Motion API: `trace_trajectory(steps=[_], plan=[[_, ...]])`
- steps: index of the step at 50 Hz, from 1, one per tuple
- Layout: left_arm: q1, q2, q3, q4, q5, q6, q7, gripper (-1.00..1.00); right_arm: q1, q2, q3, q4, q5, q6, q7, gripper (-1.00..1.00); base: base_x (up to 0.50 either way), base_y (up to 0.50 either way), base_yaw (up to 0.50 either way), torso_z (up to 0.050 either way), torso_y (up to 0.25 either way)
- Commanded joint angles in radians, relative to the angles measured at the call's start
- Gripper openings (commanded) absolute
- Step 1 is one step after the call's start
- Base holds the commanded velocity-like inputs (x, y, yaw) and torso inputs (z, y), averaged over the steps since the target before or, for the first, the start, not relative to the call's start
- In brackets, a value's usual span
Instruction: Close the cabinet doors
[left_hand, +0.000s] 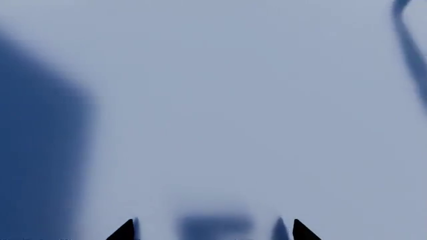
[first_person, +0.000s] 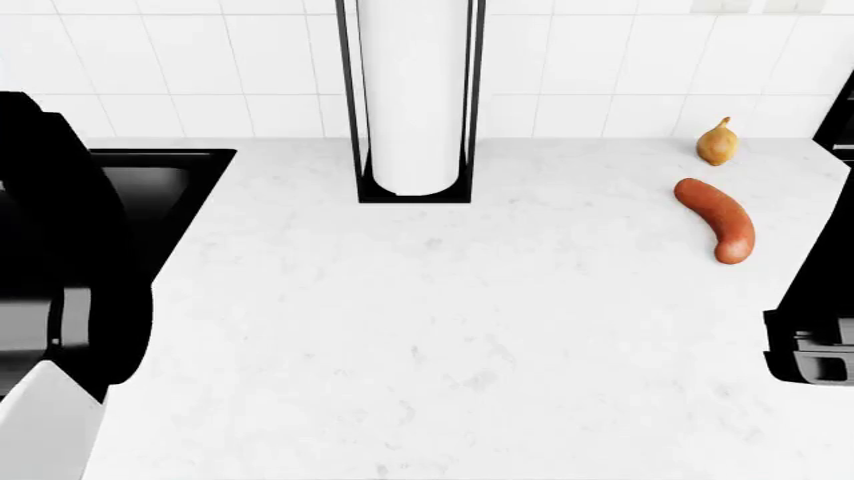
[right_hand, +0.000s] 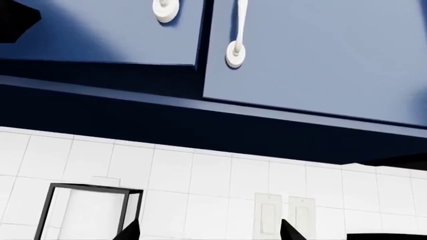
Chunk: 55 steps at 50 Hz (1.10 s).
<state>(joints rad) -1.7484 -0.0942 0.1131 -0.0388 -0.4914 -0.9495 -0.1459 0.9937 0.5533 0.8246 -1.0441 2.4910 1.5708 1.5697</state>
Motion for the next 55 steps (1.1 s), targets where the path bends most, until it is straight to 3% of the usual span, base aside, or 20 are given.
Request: trace_trajectory(steps=[1, 55], plan=[[0.096, 0.037, 0.1, -0.34, -0.218, 0.031, 0.056, 1.0, 0.001, -0.001, -0.008, -0.003, -0.001, 0.0, 0.001, 1.0, 0.0, 0.0, 0.0, 0.0, 0.0], [0.172, 0.067, 0.294, -0.728, -0.159, 0.304, 0.13, 1.0, -0.022, -0.009, 0.004, -0.003, 0.004, 0.0, 0.0, 1.0, 0.0, 0.0, -0.01, 0.0, 0.0]])
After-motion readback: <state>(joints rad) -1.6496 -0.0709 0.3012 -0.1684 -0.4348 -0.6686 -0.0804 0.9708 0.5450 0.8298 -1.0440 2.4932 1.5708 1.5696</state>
